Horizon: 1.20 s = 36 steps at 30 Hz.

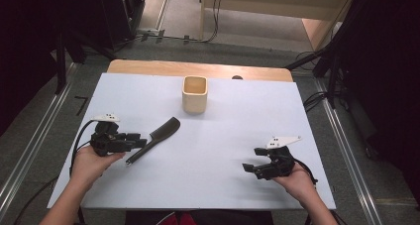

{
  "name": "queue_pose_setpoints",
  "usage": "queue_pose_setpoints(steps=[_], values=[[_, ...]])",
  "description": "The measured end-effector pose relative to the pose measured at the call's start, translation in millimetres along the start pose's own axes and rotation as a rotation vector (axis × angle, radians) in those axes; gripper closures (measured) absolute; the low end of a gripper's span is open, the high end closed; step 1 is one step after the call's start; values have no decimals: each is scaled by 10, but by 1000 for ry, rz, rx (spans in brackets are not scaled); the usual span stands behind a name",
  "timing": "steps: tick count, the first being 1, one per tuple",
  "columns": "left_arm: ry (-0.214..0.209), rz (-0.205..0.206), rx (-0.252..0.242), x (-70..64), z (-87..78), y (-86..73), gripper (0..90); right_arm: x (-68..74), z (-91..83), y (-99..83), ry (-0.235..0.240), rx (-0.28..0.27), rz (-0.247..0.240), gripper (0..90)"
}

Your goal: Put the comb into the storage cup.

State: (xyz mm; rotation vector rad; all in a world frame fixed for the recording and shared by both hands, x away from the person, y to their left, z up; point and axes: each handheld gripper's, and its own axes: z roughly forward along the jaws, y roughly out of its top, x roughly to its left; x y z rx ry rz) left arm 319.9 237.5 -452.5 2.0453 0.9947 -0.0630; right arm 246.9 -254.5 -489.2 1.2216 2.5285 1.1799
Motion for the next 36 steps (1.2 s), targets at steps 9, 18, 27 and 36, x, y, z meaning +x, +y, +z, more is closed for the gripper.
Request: queue_pose_setpoints(steps=[9, 18, 27, 36], values=[[-20, 71, -3, -229, 49, -46, 390, 1, 1, -2, 0, 1, 0, 186], [-32, 138, -20, -355, 90, -120, 333, 5, -8, -15, -3, -5, 1, 186], [-40, 168, -9, -383, 119, -200, 288, 9, -23, -32, -4, -4, 2, 185], [-19, 163, 3, -371, 113, -186, 288, 11, -14, -38, -9, 1, -5, 185]])
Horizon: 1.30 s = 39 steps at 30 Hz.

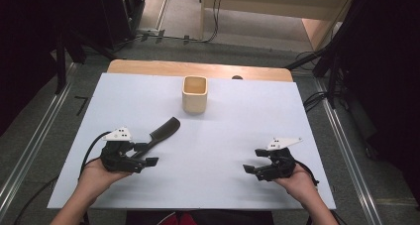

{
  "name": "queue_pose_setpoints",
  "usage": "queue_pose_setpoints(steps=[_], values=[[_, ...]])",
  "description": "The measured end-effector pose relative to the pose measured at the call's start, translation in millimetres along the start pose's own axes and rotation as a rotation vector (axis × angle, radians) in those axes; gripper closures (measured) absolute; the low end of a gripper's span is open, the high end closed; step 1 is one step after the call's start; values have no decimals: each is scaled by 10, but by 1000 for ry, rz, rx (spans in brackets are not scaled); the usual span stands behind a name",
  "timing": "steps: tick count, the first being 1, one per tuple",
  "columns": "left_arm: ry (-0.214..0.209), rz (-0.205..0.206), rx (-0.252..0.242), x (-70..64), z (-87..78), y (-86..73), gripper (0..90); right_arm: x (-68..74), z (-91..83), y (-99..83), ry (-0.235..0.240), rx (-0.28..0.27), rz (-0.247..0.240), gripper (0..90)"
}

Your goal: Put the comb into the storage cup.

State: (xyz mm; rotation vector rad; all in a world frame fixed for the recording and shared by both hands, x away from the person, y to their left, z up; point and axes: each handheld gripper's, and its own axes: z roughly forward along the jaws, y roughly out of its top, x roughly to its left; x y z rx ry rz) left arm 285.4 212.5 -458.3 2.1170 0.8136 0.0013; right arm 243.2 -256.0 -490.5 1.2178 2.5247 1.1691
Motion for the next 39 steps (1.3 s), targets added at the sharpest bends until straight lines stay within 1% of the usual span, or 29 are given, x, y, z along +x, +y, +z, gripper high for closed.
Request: queue_pose_setpoints(steps=[3, 7, 13, 17, 22, 24, 32, 35, 38, 39], values=[[14, -9, -7, 2, -14, 13, 288, 1, -1, -1, 0, 1, -1, 185], [25, -13, -5, 7, -24, 24, 289, 1, -1, -2, 0, 1, -1, 185], [38, -32, -8, 18, -42, 39, 291, 1, -2, -3, 0, 2, 0, 185], [59, -40, -11, 33, -73, 46, 291, 1, -3, -2, -1, 1, 0, 185], [90, -46, -24, 69, -120, 44, 291, 1, -6, -2, -1, 0, 2, 185], [96, -49, -33, 83, -133, 40, 291, 1, -7, -2, 0, -1, 2, 185], [125, -44, -38, 154, -167, 6, 290, -1, -10, -2, 0, -2, 1, 185], [145, -42, -44, 178, -184, -12, 290, 0, -12, -1, 0, -3, 1, 185], [161, -50, -52, 209, -206, -32, 290, -2, -12, 0, 2, -3, 0, 185], [159, -55, -55, 218, -208, -39, 290, -1, -13, 0, 2, -3, 1, 185]])
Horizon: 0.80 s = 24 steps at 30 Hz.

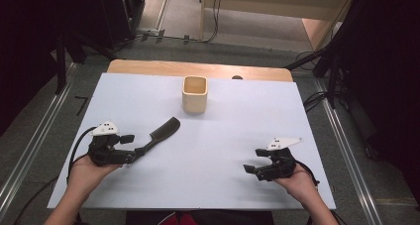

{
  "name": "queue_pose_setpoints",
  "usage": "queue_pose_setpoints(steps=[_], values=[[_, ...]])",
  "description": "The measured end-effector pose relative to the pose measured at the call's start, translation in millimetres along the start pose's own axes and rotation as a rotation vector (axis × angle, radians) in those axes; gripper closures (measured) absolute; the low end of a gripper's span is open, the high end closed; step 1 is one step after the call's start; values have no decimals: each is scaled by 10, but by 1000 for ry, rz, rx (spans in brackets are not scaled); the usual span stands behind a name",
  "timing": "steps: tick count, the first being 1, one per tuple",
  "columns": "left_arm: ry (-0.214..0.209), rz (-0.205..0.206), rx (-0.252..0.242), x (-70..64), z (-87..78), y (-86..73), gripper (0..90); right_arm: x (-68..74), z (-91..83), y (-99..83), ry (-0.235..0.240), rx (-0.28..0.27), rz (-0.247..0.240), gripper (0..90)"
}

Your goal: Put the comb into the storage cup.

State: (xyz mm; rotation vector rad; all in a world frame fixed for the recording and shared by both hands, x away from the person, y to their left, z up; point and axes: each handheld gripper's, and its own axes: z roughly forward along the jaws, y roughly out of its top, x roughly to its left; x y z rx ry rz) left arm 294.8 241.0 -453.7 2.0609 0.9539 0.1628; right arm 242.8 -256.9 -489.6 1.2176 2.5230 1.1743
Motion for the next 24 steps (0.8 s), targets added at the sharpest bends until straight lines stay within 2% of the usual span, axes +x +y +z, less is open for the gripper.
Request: queue_pose_setpoints(steps=[9, 17, 20, 24], values=[[28, 11, 8, 36, 22, -52, 290, -1, 1, 9, 2, 0, -4, 185], [33, -2, 30, 37, 83, -93, 290, 3, 15, 20, 0, 0, -4, 185], [42, 17, 40, 39, 111, -117, 291, 2, 18, 24, 1, 1, -10, 185], [38, 11, 53, 39, 156, -150, 291, 3, 24, 28, 5, 4, -13, 185]])
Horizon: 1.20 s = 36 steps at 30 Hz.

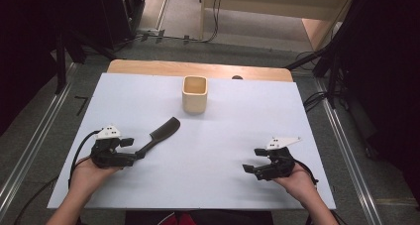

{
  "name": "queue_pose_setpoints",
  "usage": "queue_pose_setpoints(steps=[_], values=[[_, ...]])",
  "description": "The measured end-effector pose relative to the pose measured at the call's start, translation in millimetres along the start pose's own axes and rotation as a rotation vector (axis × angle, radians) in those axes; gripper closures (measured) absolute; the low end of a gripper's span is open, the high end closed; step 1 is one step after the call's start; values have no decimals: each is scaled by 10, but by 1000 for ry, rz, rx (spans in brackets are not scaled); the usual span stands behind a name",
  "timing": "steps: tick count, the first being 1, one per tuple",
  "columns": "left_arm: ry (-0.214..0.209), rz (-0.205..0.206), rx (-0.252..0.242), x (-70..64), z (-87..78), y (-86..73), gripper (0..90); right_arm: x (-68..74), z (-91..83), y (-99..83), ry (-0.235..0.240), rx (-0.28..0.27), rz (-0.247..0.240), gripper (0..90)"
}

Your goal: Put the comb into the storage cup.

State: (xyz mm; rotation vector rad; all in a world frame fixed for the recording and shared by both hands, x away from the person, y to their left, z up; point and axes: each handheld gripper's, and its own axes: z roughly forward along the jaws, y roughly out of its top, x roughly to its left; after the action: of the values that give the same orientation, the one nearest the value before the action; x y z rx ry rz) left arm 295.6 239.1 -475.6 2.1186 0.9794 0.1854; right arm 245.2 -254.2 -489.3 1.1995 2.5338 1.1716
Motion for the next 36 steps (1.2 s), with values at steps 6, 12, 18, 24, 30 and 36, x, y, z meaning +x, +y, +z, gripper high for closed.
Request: queue_pose_setpoints(steps=[6, 12, 18, 24, 30, 36], values=[[7, 12, 13, -18, 32, -38, 300, 3, 2, 4, -1, -2, -2, 185], [17, 6, 29, -14, 59, -53, 321, 3, 10, 14, -1, -4, -6, 185], [25, 14, 41, -21, 104, -95, 321, 5, 18, 25, 3, -2, -8, 185], [37, 63, 59, -49, 163, -163, 342, 9, 35, 44, 6, 0, -12, 185], [23, 62, 13, -36, 164, -226, 319, 7, 53, 61, 8, 2, -19, 185], [36, 61, 7, -52, 157, -246, 315, 12, 58, 70, 8, 1, -22, 185]])
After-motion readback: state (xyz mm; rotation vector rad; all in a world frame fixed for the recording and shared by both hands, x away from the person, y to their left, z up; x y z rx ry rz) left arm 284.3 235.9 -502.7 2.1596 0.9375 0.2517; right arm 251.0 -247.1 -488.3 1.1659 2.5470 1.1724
